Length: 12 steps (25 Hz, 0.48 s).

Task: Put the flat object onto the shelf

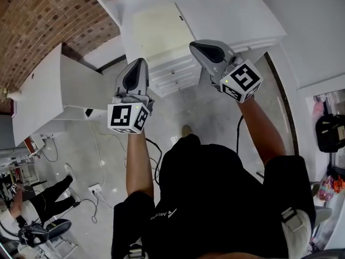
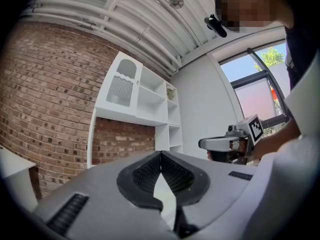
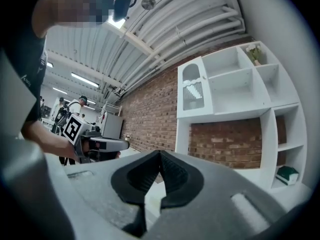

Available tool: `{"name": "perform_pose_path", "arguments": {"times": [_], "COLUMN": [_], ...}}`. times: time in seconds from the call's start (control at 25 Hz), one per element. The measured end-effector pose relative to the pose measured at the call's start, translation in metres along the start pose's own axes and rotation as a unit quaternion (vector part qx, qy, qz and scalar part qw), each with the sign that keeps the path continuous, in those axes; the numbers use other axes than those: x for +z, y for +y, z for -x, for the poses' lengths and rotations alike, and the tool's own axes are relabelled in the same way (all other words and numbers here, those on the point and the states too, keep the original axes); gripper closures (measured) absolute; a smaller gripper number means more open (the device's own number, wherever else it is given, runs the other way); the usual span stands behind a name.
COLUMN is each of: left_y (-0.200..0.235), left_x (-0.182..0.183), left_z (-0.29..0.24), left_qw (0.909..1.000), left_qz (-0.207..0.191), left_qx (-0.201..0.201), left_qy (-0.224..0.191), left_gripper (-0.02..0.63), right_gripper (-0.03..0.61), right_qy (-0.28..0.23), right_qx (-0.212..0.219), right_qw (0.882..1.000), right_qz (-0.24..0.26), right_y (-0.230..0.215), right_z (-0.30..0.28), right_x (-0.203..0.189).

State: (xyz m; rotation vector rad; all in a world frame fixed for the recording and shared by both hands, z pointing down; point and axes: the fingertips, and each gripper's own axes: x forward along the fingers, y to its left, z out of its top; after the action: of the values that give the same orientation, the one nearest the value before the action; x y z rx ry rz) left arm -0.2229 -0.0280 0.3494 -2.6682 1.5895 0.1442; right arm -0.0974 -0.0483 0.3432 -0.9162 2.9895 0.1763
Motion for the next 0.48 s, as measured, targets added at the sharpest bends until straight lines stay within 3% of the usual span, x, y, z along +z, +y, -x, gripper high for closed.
{"name": "perform_pose_path", "arguments": {"times": [0.48], "left_y": [0.066], "left_x": [-0.052], "left_z": [-0.043], "left_qw": [0.9986], "left_qz": [0.03], "left_qx": [0.007], "left_qy": [0.042], "left_gripper": [0.615], "right_gripper": [0.577], "right_qy": [0.056], "right_qx": [-0.04], "right_qw": [0.998], "right_qz": [-0.005], "right_y": [-0.041], "right_z": [-0.049], "right_x": [-0.057]}}
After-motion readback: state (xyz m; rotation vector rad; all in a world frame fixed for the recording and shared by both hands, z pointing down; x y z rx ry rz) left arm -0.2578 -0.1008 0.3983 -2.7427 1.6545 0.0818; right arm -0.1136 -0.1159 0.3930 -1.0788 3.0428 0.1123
